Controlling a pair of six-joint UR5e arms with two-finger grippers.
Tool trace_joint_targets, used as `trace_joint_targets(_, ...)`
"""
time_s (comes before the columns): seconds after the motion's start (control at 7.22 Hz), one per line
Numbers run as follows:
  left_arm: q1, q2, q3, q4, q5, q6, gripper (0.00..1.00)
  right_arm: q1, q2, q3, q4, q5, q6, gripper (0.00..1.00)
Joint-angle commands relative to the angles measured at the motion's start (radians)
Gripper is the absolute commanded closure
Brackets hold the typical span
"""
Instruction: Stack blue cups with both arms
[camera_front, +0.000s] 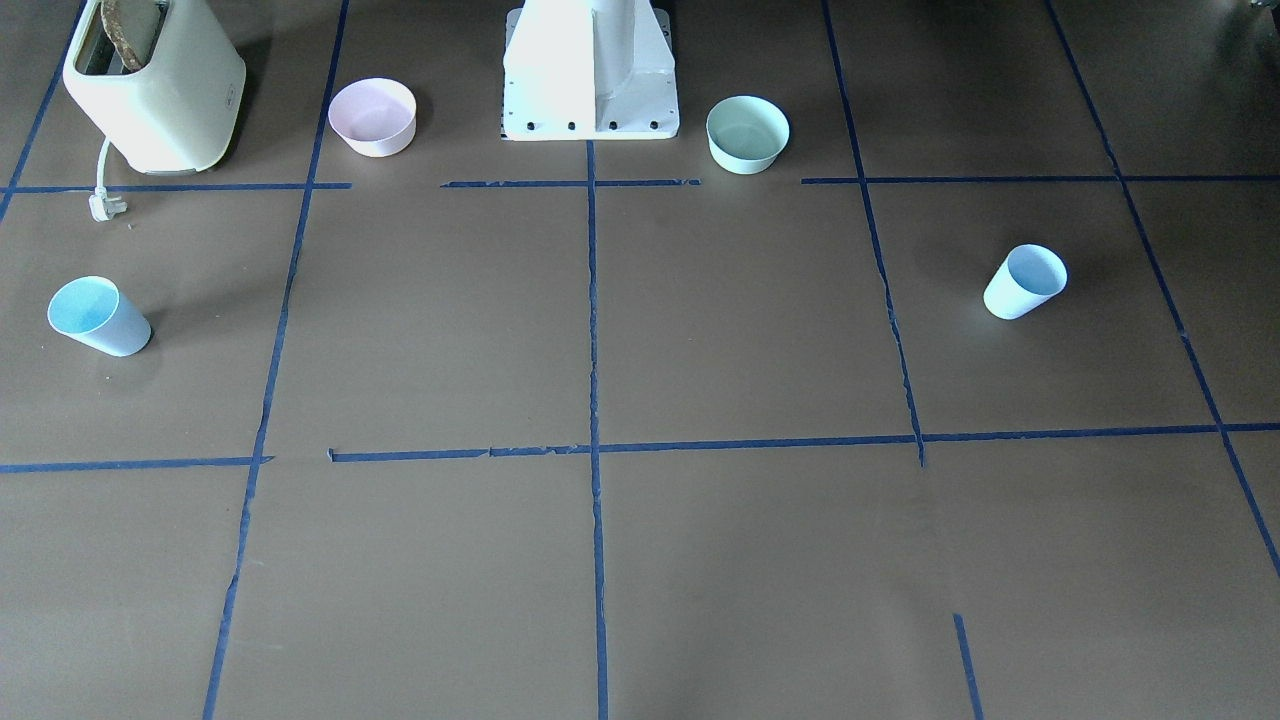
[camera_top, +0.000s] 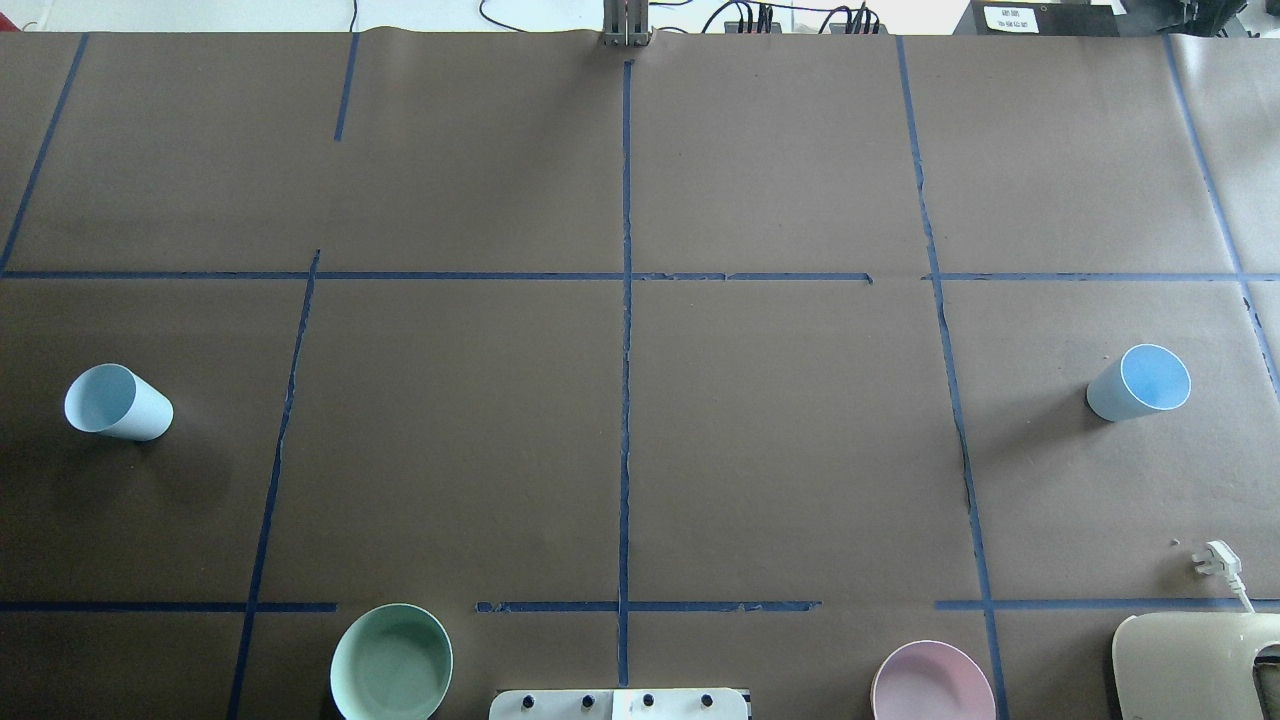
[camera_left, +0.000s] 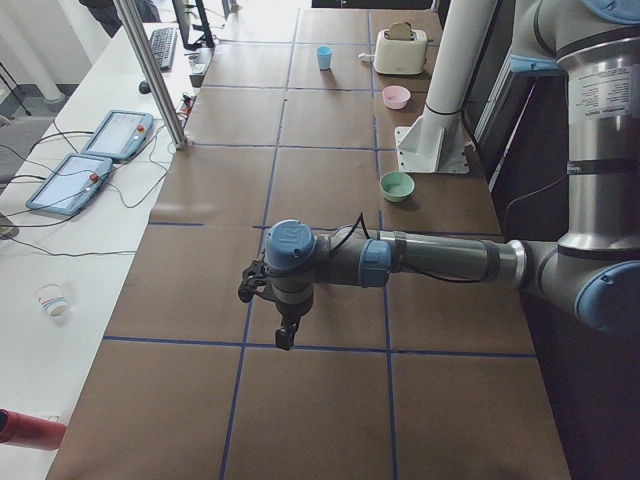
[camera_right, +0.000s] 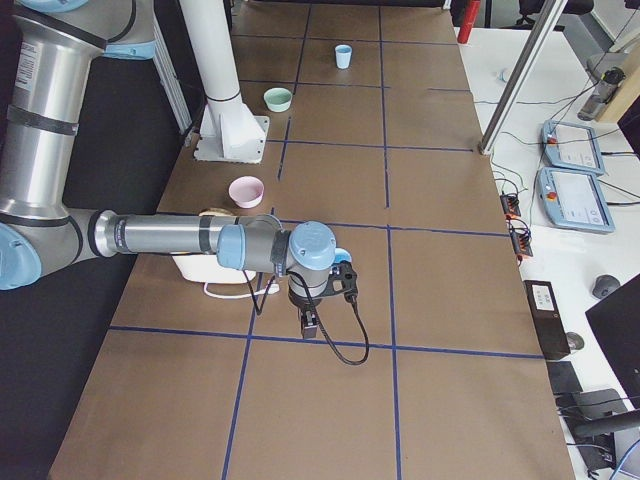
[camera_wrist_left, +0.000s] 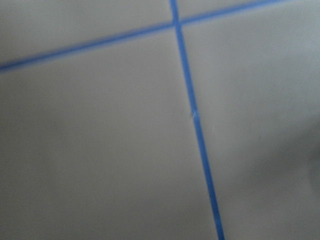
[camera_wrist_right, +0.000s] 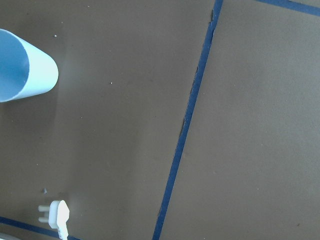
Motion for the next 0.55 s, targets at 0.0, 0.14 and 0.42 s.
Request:
trace_joint_targets(0.0, 0.100, -0.015, -0.010, -0.108, -0.021, -0.196, 0.00, 0.000, 0.001, 0.003, 0.000, 0.001, 0.000, 0.00)
trace_joint_targets(0.14, 0.180, 0.002, -0.008, -0.199, -0.010, -0.402, 0.00, 0.000, 0.001, 0.003, 0.000, 0.001, 0.000, 0.00)
trace_joint_targets(0.42, 0.323, 0.053, 0.010, -0.473, 0.050, -0.740, 0.00, 0.000, 0.001, 0.003, 0.000, 0.001, 0.000, 0.00)
